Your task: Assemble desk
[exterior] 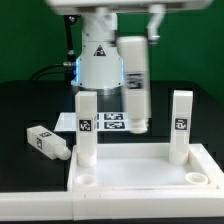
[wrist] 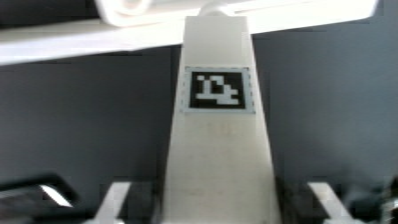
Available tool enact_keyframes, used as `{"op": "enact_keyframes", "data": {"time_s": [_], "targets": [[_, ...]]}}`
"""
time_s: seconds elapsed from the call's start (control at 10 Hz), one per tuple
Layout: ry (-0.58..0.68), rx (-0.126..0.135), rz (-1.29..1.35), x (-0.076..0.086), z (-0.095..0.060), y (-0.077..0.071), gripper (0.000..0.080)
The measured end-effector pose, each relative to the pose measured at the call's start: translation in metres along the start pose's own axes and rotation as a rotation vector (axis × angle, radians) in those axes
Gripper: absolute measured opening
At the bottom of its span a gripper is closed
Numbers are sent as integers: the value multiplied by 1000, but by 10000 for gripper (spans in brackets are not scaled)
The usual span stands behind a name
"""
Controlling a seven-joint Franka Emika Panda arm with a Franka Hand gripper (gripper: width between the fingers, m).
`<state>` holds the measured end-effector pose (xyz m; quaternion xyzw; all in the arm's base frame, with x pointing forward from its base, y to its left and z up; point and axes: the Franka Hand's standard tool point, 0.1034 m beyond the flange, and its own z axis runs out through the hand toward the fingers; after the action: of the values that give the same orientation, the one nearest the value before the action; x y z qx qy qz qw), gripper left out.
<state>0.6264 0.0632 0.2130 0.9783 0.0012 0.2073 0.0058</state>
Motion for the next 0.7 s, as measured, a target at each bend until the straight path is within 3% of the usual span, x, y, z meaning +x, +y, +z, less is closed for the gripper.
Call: {"op": "enact_keyframes", "data": {"time_s": [0.2, 0.6, 0.7], "targets": [[-14, 6, -75, -12, 10, -45, 285], [-4, 12, -72, -15, 12, -47, 285], [16, 16, -65, -14, 20, -48, 285]]}}
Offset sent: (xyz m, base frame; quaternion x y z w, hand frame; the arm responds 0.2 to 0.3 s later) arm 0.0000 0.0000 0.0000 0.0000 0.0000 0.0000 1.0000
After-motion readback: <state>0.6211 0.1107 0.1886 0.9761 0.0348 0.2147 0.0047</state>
